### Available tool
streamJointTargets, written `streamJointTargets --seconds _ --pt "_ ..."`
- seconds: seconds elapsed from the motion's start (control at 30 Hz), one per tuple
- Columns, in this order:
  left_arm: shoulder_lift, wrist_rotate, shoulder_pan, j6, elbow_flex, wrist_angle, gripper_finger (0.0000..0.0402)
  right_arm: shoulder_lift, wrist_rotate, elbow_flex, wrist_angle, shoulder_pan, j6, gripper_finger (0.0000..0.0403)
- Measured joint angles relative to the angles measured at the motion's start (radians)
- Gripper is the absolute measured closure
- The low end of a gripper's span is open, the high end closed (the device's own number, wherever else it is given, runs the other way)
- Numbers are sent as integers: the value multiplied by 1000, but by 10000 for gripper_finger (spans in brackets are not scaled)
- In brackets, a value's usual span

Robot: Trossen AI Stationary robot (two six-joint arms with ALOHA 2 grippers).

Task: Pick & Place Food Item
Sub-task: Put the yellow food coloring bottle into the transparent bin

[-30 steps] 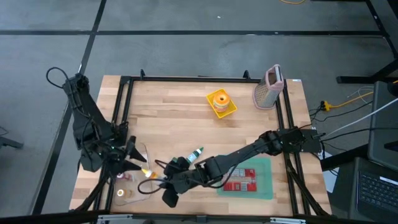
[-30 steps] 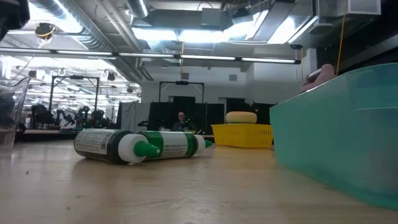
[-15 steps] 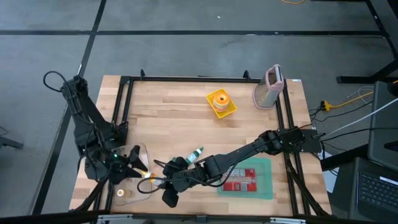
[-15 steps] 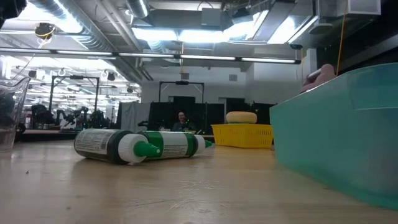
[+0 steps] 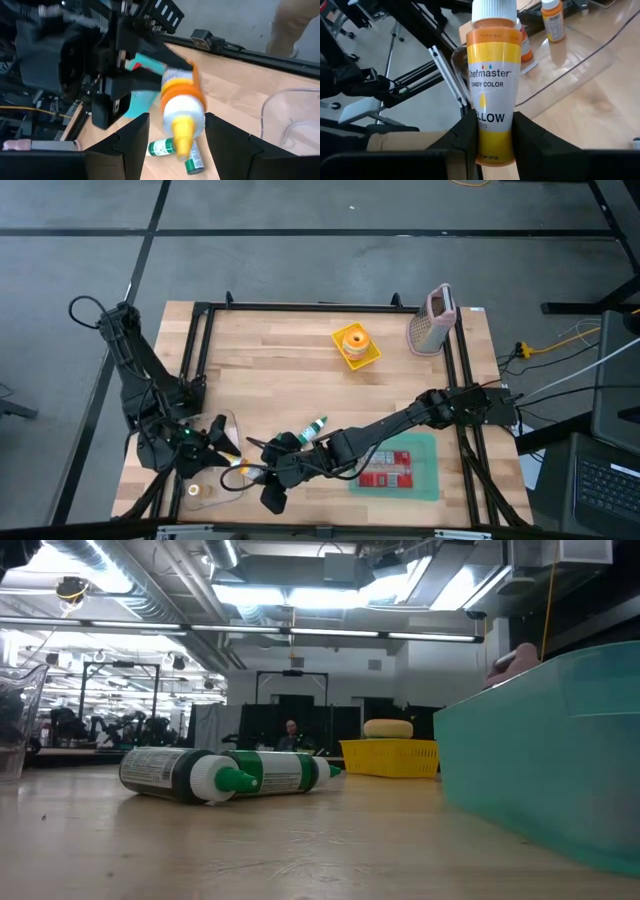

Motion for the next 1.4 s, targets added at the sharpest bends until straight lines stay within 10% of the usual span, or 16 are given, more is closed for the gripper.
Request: streamJointTargets --seconds 1.4 --pt "35 111 65 43 0 33 251 0 -37 1 6 0 -8 309"
